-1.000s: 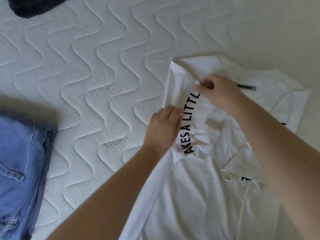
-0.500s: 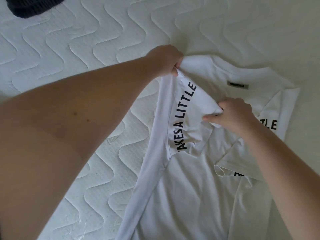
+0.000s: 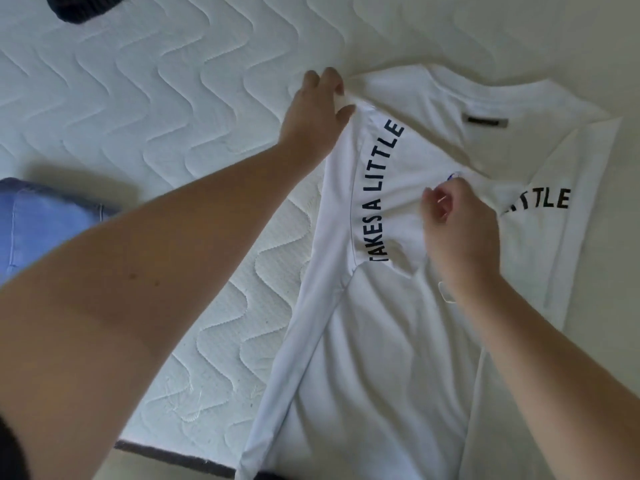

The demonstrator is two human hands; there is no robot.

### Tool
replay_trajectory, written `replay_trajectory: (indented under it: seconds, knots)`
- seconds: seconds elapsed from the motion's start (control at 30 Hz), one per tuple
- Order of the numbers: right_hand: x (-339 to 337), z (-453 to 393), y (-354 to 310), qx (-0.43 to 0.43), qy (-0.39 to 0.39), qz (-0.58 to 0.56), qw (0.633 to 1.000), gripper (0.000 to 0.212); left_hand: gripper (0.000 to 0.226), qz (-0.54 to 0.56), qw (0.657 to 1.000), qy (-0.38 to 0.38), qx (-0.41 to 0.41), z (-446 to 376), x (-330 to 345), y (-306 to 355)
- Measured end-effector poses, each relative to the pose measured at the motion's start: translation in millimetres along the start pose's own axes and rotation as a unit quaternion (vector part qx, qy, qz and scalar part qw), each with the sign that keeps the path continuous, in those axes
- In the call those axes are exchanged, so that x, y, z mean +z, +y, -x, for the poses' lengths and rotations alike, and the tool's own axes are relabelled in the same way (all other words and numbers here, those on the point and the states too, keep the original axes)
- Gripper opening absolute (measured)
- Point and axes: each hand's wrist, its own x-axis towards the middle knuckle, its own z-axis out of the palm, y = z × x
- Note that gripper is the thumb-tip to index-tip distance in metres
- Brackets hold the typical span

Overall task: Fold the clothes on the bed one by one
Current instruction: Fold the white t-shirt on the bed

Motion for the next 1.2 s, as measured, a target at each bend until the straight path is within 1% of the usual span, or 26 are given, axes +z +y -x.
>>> replay_trajectory:
  seconds: [0.03, 0.1, 0.13, 0.17, 0.2, 0.27, 0.33, 0.37, 0.4, 0.47, 0.53, 0.57, 0.6, 0.67, 0.7, 0.73, 0.77, 0.8, 0.83, 0.9, 0.93, 1.0, 1.07, 1.1, 1.13, 1.2]
  knots:
    - [8.7, 20.4, -6.4, 0.038, -0.076, -0.019, 0.996, 0.029, 0.027, 0.018, 0.999, -0.003, -0.030, 17.0, -1.1, -5.5]
    - [27.2, 59.6, -14.7, 0.107, -0.244, -0.049, 0.963, 0.038, 0.025, 0.032, 0.995, -0.022, -0.093, 57.5, -3.2, -17.6]
    - [37.1, 76.1, -14.9, 0.117, -0.295, -0.058, 0.947, 0.037, 0.024, 0.038, 0.991, -0.038, -0.124, 80.4, -3.6, -24.0]
    - [45.7, 90.0, -14.8, 0.123, -0.317, -0.061, 0.938, 0.036, 0.023, 0.048, 0.985, -0.056, -0.153, 105.2, -3.6, -30.1]
    - [53.6, 101.3, -15.4, 0.136, -0.321, -0.071, 0.935, 0.032, 0.021, 0.060, 0.979, -0.076, -0.179, 130.5, -2.7, -35.8]
    - [67.0, 116.6, -20.4, 0.194, -0.293, -0.155, 0.923, 0.023, 0.016, 0.074, 0.967, -0.132, -0.207, 179.1, 2.2, -46.0]
    - [76.7, 124.1, -28.0, 0.250, -0.256, -0.253, 0.899, 0.023, 0.015, 0.077, 0.955, -0.192, -0.213, 218.4, 11.0, -52.5]
    - [80.7, 124.8, -30.7, 0.259, -0.242, -0.273, 0.894, 0.025, 0.016, 0.087, 0.949, -0.205, -0.221, 233.1, 15.4, -55.3]
    - [83.5, 124.8, -32.6, 0.254, -0.236, -0.272, 0.898, 0.028, 0.016, 0.108, 0.944, -0.207, -0.233, 244.4, 19.0, -57.4]
    - [83.5, 125.1, -34.5, 0.217, -0.234, -0.245, 0.916, 0.028, 0.014, 0.144, 0.938, -0.194, -0.248, 259.7, 23.6, -61.2]
    - [81.7, 126.4, -32.7, 0.193, -0.214, -0.216, 0.933, 0.027, 0.010, 0.136, 0.946, -0.181, -0.230, 266.1, 27.0, -64.0]
    - [80.8, 128.6, -29.8, 0.193, -0.208, -0.220, 0.933, 0.030, 0.009, 0.129, 0.950, -0.181, -0.219, 268.9, 29.2, -65.7]
    - [80.0, 132.2, -27.2, 0.210, -0.220, -0.256, 0.918, 0.031, 0.008, 0.122, 0.952, -0.188, -0.208, 271.9, 30.4, -66.7]
    - [78.1, 145.4, -22.4, 0.257, -0.288, -0.375, 0.843, 0.026, 0.013, 0.111, 0.951, -0.218, -0.191, 278.2, 31.5, -67.7]
    - [78.1, 153.7, -19.0, 0.260, -0.330, -0.404, 0.812, 0.018, 0.015, 0.113, 0.949, -0.227, -0.188, 281.8, 31.6, -68.1]
    - [76.8, 162.3, -16.8, 0.249, -0.369, -0.398, 0.802, 0.011, 0.016, 0.117, 0.948, -0.229, -0.187, 285.3, 31.1, -68.5]
    - [75.8, 170.7, -14.9, 0.242, -0.385, -0.381, 0.805, 0.011, 0.018, 0.123, 0.948, -0.228, -0.187, 289.5, 30.1, -69.2]
    - [76.4, 177.2, -11.8, 0.243, -0.375, -0.369, 0.815, 0.015, 0.019, 0.129, 0.948, -0.227, -0.183, 294.2, 29.2, -69.9]
    - [76.0, 182.0, -9.0, 0.262, -0.348, -0.371, 0.820, 0.021, 0.019, 0.132, 0.948, -0.231, -0.173, 300.1, 28.5, -70.2]
    - [71.8, 188.7, -4.0, 0.319, -0.289, -0.403, 0.808, 0.029, 0.021, 0.126, 0.950, -0.244, -0.149, 314.9, 27.2, -70.4]
    - [68.9, 191.9, -0.9, 0.332, -0.280, -0.416, 0.799, 0.030, 0.023, 0.118, 0.950, -0.250, -0.146, 321.9, 27.3, -70.3]
    - [62.3, 202.6, 1.8, 0.325, -0.321, -0.414, 0.787, 0.037, 0.022, 0.115, 0.948, -0.252, -0.158, 332.9, 28.8, -70.6]
    - [61.8, 217.4, 3.9, 0.293, -0.389, -0.361, 0.796, 0.040, 0.016, 0.136, 0.945, -0.237, -0.181, 338.4, 31.1, -70.6]
    - [63.4, 223.1, 5.3, 0.276, -0.403, -0.339, 0.804, 0.038, 0.013, 0.149, 0.942, -0.229, -0.197, 339.3, 32.5, -70.7]
    - [65.0, 227.2, 5.3, 0.275, -0.395, -0.338, 0.809, 0.036, 0.011, 0.160, 0.938, -0.222, -0.211, 340.0, 34.3, -70.8]
    - [67.8, 234.1, 6.2, 0.309, -0.361, -0.367, 0.800, 0.035, 0.014, 0.180, 0.931, -0.217, -0.232, 343.2, 37.3, -71.2]
